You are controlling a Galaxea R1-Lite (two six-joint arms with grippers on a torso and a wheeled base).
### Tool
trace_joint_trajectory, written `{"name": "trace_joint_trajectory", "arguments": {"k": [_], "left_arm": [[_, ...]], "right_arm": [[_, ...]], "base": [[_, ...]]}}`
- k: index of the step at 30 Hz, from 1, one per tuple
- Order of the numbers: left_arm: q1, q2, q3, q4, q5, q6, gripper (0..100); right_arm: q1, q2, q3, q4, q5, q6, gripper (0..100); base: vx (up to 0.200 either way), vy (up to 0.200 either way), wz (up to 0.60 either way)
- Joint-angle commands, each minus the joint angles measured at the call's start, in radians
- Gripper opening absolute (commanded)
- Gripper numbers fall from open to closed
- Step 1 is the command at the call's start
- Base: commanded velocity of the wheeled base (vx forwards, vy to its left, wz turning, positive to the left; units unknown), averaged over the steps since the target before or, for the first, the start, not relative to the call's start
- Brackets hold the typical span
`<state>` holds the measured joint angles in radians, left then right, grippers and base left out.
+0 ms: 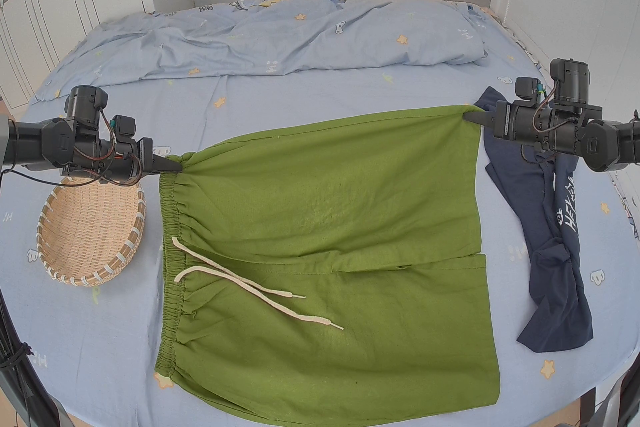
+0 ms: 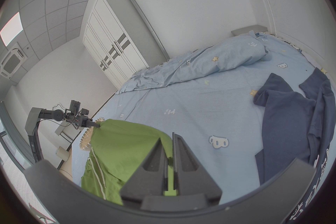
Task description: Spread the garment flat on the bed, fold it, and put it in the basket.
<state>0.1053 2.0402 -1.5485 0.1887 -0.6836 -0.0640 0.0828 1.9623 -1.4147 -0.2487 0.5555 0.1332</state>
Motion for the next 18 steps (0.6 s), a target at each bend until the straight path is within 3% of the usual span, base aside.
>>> {"name": "trace_joint_trajectory", "arguments": {"k": [1, 6, 11, 18], "left_arm": [[0.002, 0.035, -0.001, -0.026, -0.001, 0.000, 0], [-0.003, 0.055, -0.002, -0.057, 0.001, 0.000, 0], [-0.009, 0.095, -0.002, -0.150, 0.006, -0.072, 0], [-0.009, 0.112, -0.002, -0.212, 0.006, -0.105, 0]], "right_arm": [[0.003, 0.059, -0.023, -0.003, -0.022, 0.000, 0], [0.006, 0.093, -0.032, -0.015, -0.040, 0.000, 0], [0.006, 0.151, -0.061, -0.038, -0.072, 0.002, 0], [0.012, 0.205, -0.118, -0.027, -0.094, 0.002, 0]], "base": [[0.000, 0.000, 0.00], [0.000, 0.000, 0.00], [0.000, 0.000, 0.00], [0.000, 0.000, 0.00]]}}
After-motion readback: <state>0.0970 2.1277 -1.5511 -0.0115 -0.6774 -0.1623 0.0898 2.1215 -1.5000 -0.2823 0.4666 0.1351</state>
